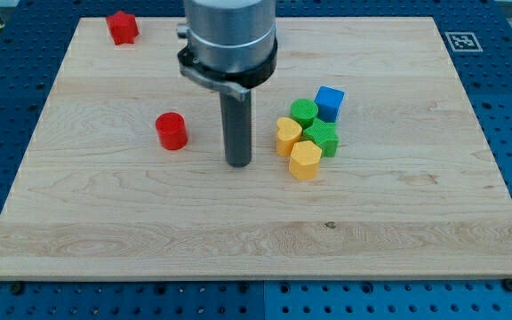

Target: Place the red circle below the triangle

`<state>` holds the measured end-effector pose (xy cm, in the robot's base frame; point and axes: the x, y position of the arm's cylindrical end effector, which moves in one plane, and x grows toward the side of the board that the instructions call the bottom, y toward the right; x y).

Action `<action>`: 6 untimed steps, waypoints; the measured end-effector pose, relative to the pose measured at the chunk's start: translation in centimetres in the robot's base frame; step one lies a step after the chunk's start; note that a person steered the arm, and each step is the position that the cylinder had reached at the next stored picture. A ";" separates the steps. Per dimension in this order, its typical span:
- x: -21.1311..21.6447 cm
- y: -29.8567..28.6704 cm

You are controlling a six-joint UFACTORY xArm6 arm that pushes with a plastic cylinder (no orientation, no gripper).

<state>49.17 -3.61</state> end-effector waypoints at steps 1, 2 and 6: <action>1.5 -6.4; -1.0 -11.8; -3.5 -9.4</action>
<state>45.63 -12.98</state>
